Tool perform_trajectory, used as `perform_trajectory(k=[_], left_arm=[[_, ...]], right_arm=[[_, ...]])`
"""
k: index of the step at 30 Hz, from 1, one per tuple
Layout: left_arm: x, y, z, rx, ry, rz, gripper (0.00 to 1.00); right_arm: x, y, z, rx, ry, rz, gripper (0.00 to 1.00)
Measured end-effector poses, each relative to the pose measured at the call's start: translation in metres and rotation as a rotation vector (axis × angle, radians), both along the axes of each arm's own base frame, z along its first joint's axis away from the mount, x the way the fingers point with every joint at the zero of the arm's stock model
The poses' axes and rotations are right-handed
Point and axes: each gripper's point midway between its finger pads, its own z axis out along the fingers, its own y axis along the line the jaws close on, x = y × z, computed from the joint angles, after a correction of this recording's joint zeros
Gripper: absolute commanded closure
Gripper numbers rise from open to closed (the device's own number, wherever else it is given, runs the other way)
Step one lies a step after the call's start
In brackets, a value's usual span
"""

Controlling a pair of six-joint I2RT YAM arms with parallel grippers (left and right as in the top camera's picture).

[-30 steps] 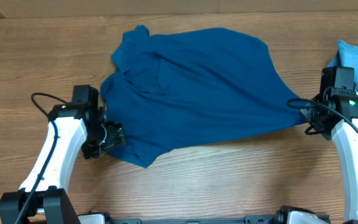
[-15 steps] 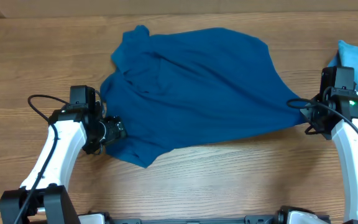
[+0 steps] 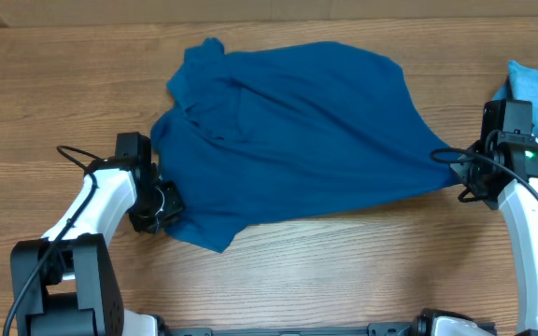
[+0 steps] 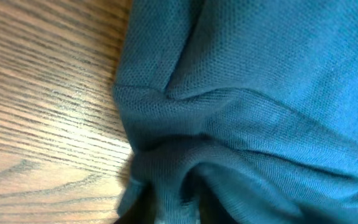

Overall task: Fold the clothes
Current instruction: 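Grasp the shirt's lower-left corner with the left gripper and pull left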

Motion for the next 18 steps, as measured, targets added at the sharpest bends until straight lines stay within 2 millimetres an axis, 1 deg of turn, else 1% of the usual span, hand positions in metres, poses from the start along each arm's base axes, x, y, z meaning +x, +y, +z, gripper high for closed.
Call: perform_trajectory(k=[4,7,9,11,12,13,17,18], left_arm=[[-0.006,0.001,0.000,-0.001,0.025,0.001,0.96],[-0.022,0.012,0.001,0.017,0.091,0.034,0.96],[-0.035,0.026,0.002,0.038,0.144,0.083,0.96],[-0.044,0.045,0.002,0.052,0.177,0.159,0.96],[-0.045,0.047,0.003,0.052,0.179,0.175,0.96],[-0.049,0.062,0.002,0.060,0.186,0.233,0.96],[-0.060,0.095,0.003,0.041,0.190,0.398,0.96],[-0.062,0.100,0.003,0.037,0.190,0.423,0.96]], right_arm=[[0.000,0.000,0.000,0.000,0.002,0.005,0.96],[0.000,0.000,0.000,0.000,0.004,0.006,0.96],[-0.001,0.000,0.000,0.001,0.005,0.007,0.96],[-0.001,0.001,0.000,0.002,0.006,0.007,0.96],[-0.001,0.001,-0.001,0.005,0.007,0.008,0.96],[-0.002,0.002,-0.001,0.007,0.010,0.008,0.96],[-0.005,0.005,-0.003,0.023,0.022,0.014,0.96],[-0.006,0.006,-0.003,0.030,0.028,0.015,0.96]])
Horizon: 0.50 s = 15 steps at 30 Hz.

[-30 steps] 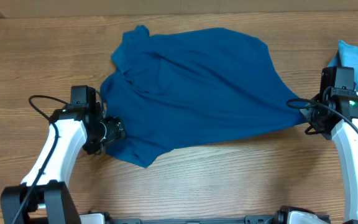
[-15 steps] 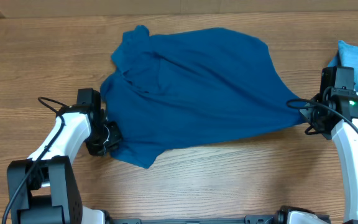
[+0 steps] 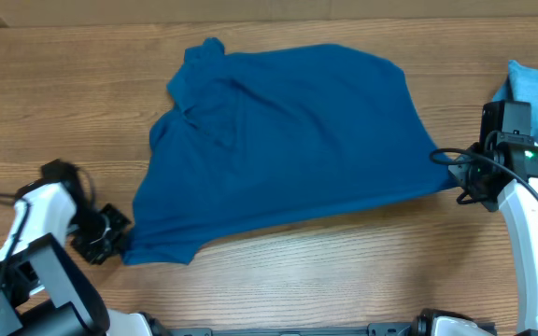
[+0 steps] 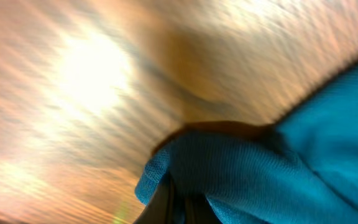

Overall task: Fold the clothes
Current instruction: 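Grasp the shirt's lower-left corner with the left gripper and pull left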

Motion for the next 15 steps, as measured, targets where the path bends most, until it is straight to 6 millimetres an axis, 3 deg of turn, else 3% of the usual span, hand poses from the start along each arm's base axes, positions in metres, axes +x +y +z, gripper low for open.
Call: perform_trajectory(k=[5,11,12,14,15], left_arm=[[-0.010,0.018,0.000,-0.009,-0.006,0.070,0.96],[-0.014,0.024,0.000,-0.018,-0.013,0.081,0.96],[-0.014,0.024,0.000,-0.019,-0.014,0.075,0.96],[-0.014,0.024,0.000,-0.020,-0.015,0.067,0.96],[-0.014,0.025,0.000,-0.018,-0.014,0.065,0.96]], right_arm=[[-0.011,0.004,-0.004,0.023,0.047,0.005,0.96],[-0.030,0.009,-0.008,0.045,0.126,0.006,0.94],[-0.034,0.010,-0.009,0.048,0.142,0.007,0.86],[-0.041,0.012,-0.010,0.057,0.174,0.013,0.56],[-0.043,0.012,-0.010,0.058,0.179,0.005,0.56]])
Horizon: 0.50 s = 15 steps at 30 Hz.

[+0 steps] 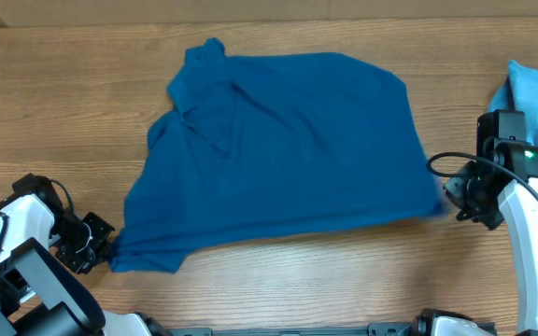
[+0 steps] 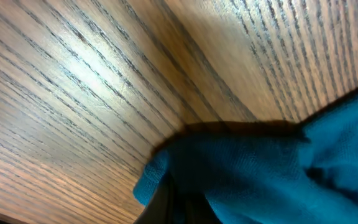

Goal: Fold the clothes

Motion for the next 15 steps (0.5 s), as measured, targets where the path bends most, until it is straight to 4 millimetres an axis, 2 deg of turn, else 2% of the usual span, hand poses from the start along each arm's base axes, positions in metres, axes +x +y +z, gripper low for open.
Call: perform_trajectory(k=[9,12,15], left_arm=[[-0.005,0.006,0.002,0.015,0.006,-0.006,0.96],[-0.009,0.008,0.004,0.019,0.012,0.001,0.96],[-0.010,0.010,0.004,0.019,0.013,0.008,0.96]], right_arm=[[0.000,-0.001,0.000,-0.001,0.002,0.001,0.55],[0.013,-0.001,0.001,0.001,-0.052,0.012,0.57],[0.036,0.010,0.003,0.061,-0.137,0.103,0.59]])
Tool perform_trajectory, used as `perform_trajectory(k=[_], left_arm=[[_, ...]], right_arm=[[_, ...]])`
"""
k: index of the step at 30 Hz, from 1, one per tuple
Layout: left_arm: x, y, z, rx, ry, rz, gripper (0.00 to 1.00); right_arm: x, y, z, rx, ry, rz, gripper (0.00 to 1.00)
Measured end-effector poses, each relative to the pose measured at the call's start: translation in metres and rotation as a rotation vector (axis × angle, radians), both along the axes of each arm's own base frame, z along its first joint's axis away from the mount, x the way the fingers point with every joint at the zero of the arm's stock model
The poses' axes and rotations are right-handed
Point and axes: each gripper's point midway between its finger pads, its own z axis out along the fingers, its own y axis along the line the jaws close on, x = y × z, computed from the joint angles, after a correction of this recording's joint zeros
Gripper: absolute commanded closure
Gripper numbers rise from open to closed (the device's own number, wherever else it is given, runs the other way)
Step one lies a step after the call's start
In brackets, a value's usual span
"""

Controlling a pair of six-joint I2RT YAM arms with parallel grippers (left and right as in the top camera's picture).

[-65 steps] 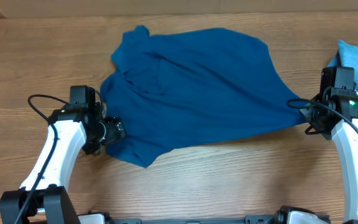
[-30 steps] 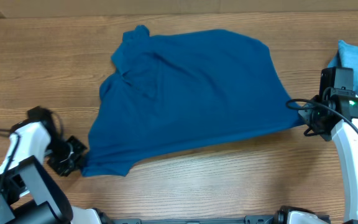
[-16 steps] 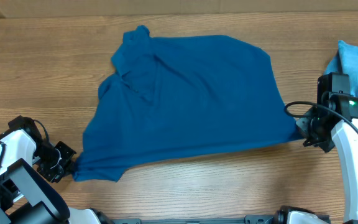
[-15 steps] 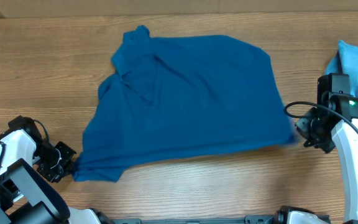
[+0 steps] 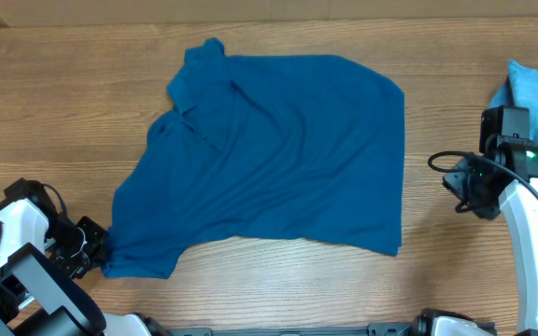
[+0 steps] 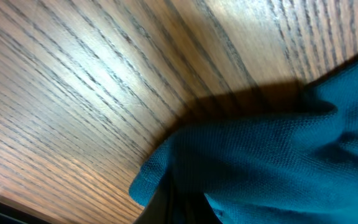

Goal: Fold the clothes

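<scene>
A dark blue polo shirt (image 5: 278, 149) lies spread on the wooden table (image 5: 54, 103), with its collar (image 5: 199, 65) at the far left. My left gripper (image 5: 94, 254) is at the near left edge, shut on the shirt's lower left corner. In the left wrist view that corner (image 6: 260, 168) bunches into the dark jaws of the left gripper (image 6: 182, 208) just above the wood. My right gripper (image 5: 458, 183) stands right of the shirt, apart from it, holding nothing. The shirt's right hem (image 5: 395, 233) lies flat on the table.
A light blue cloth lies at the far right edge, behind the right arm (image 5: 530, 215). Bare wood shows between the shirt's right hem and the right gripper, and along the front edge.
The right gripper has let go of the shirt's right corner, which now lies flat further left. The left gripper, still shut on its corner, has moved slightly nearer and to the left.
At first the left gripper gripped the shirt's folded-under left edge while the right held the right corner. Then the left gripper was further to the near left and the fold was opened out. The shirt stretched between both grippers. Now only the left holds it.
</scene>
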Motion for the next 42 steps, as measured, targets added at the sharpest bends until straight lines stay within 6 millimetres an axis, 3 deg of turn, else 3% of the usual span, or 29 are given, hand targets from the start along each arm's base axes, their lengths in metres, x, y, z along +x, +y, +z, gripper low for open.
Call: perform_trajectory(k=[4,6,9,13,17,21,31,42], left_arm=[[0.000,0.001,0.000,-0.001,-0.002,0.000,0.96],[0.003,-0.001,0.000,-0.015,-0.021,-0.014,0.93],[0.015,-0.006,0.000,-0.055,-0.094,-0.054,0.82],[0.040,-0.021,0.005,-0.148,-0.248,-0.129,0.69],[0.055,-0.036,0.013,-0.238,-0.362,-0.178,0.69],[0.059,-0.045,0.018,-0.285,-0.411,-0.205,0.70],[0.059,-0.047,0.020,-0.298,-0.423,-0.226,0.73],[0.059,-0.047,0.020,-0.298,-0.423,-0.226,0.72]], right_arm=[[0.018,0.028,-0.001,0.115,-0.075,0.139,0.80],[0.014,0.040,-0.009,0.157,-0.055,0.188,0.89],[0.001,0.060,-0.028,0.248,0.008,0.276,0.94],[-0.009,0.080,-0.047,0.337,0.066,0.365,0.94],[-0.018,0.089,-0.047,0.384,0.091,0.400,0.94],[-0.022,0.100,-0.049,0.440,0.085,0.448,0.94],[-0.047,0.122,-0.090,0.553,0.085,0.510,0.96],[-0.019,0.132,-0.106,0.334,0.030,0.577,0.96]])
